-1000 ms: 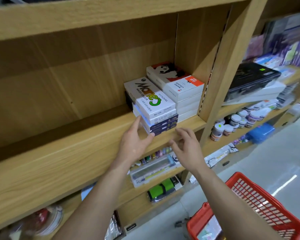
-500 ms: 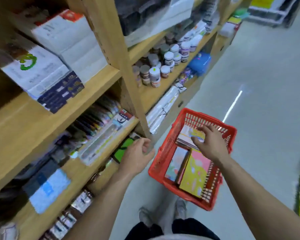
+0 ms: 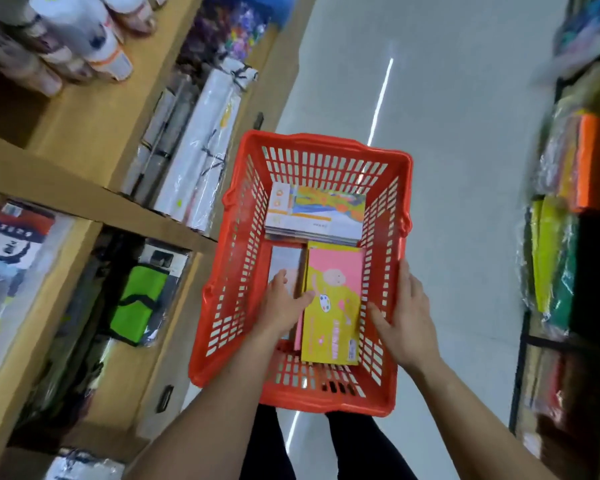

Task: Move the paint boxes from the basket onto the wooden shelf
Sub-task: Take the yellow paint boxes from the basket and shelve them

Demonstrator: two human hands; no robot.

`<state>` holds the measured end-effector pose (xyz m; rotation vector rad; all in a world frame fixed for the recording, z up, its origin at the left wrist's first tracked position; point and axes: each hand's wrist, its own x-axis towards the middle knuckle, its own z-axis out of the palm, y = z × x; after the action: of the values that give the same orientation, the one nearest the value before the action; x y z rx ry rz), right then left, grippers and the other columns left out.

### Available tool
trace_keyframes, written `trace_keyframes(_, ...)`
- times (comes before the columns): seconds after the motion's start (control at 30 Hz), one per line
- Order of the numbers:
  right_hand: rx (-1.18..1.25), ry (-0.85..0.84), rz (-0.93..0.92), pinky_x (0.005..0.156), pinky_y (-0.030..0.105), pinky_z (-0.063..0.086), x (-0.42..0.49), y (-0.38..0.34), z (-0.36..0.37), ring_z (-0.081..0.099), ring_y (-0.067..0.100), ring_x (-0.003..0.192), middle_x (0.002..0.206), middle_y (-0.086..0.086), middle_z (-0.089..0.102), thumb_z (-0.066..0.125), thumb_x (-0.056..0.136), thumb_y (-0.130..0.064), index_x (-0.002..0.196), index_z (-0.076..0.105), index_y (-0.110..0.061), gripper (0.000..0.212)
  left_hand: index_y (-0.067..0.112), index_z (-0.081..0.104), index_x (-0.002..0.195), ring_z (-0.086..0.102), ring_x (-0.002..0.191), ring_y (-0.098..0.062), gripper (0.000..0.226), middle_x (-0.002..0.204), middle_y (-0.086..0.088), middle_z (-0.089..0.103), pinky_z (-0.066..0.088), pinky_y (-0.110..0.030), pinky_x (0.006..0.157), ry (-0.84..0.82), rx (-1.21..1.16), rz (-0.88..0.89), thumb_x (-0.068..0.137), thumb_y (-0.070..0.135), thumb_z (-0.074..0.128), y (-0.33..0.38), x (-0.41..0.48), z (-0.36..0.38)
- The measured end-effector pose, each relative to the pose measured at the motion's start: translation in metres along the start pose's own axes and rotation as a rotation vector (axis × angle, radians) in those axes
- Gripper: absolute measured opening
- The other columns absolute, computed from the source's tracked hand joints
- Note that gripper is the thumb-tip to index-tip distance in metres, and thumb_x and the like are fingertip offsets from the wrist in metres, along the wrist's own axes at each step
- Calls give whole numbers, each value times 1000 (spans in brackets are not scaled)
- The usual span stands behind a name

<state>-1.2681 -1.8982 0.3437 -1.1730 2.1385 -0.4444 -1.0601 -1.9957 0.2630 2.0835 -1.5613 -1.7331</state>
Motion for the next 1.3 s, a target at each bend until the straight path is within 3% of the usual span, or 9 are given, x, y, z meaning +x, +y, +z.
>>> trace_keyframes(0.2, 151, 74, 38, 85, 30, 51, 0, 11, 21, 67, 25, 115, 144, 6, 63, 60, 87, -31, 163, 8, -32, 93, 21, 22, 161, 41, 148, -28, 95, 164, -3, 38, 38, -47, 116, -103, 44, 42, 87, 55, 72, -20, 23, 42)
trace_keyframes(0.37, 206, 80, 83, 62, 26, 51, -10, 19, 25, 72, 13, 71, 99, -7, 74, 61, 91, -5, 161, 7, -48, 98, 18, 36, 155, 53, 137, -26, 83, 151, -4, 55, 44, -44, 112, -97, -32, 26, 86, 36, 79, -20, 22, 42)
trace_keyframes(0.57, 263, 64, 163, 66, -2, 44, -52, 22, 38, 66, -13, 75, 116, -19, 69, 62, 93, -3, 162, 5, -45, 99, 25, 39, 125, 55, 120, -27, 79, 132, -5, 49, 48, -42, 102, -103, -13, -65, 59, 55, 70, -25, 0, 31)
trace_keyframes(0.7, 260, 89, 190, 66, -6, 41, -57, 24, 45, 62, -23, 80, 114, -19, 66, 60, 95, -5, 162, 3, -42, 96, 31, 23, 155, 39, 144, -30, 107, 158, -5, 37, 38, -53, 115, -163, 15, 34, 67, 57, 77, -28, -10, 33)
trace_keyframes(0.87, 206, 58, 189, 60, -2, 42, -55, 21, 44, 64, -11, 78, 123, -15, 64, 58, 98, -16, 160, -4, -45, 92, 42, 15, 161, 46, 142, -25, 105, 158, -1, 44, 42, -52, 115, -173, -26, 105, 81, 39, 82, -17, -20, 29)
trace_keyframes(0.93, 198, 35, 169, 75, 11, 48, -58, 17, 39, 67, 9, 102, 135, -7, 63, 63, 96, -20, 162, 0, -39, 94, 41, 15, 162, 42, 144, -25, 105, 159, -3, 39, 38, -46, 117, -124, -14, 118, 81, 37, 83, -9, -35, 19)
trace_keyframes(1.07, 181, 76, 158, 107, 43, 47, -60, -2, 15, 43, 24, 142, 156, 4, 35, 70, 86, -44, 160, 23, -32, 89, 32, 20, 163, 42, 145, -24, 108, 160, -5, 40, 37, -48, 118, -41, -57, 195, 76, 37, 84, 14, -75, -18)
trace_keyframes(1.2, 329, 96, 59, 105, 37, 43, -59, -42, -18, 44, 12, 136, 141, -22, 33, 64, 76, -65, 151, 30, -41, 87, 42, 28, 158, 56, 133, -11, 103, 149, 6, 54, 50, -40, 108, 52, -203, 305, 71, 40, 81, 48, -132, -63)
trace_keyframes(1.3, 492, -127, -37, 105, 37, 47, -58, -86, -42, 54, 9, 131, 143, -23, 48, 69, 74, -68, 144, 38, -53, 78, 54, 31, 153, 68, 115, -2, 98, 137, 13, 65, 59, -30, 91, 103, -353, 356, 71, 42, 83, 74, -180, -97)
